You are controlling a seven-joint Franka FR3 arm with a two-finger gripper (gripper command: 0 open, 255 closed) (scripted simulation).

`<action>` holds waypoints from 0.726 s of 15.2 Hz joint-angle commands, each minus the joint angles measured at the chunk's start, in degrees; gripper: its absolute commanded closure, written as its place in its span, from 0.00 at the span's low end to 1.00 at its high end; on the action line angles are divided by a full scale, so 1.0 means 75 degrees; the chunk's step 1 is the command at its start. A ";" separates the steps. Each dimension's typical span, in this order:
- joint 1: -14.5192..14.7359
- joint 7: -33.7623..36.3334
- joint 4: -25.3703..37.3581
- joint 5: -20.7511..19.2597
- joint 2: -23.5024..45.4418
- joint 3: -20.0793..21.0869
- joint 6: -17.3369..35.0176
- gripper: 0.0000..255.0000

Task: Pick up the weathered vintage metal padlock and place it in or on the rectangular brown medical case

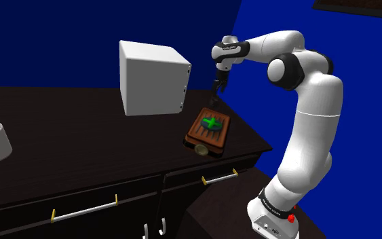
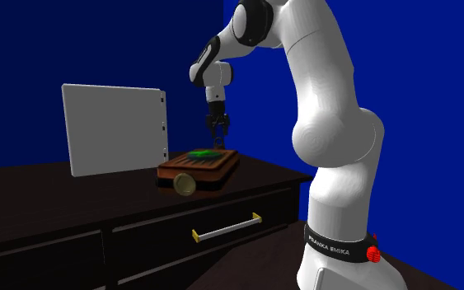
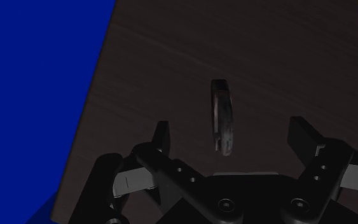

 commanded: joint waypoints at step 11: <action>0.0010 0.0008 -0.0065 -0.0002 -0.0011 0.0003 0.0059 1.00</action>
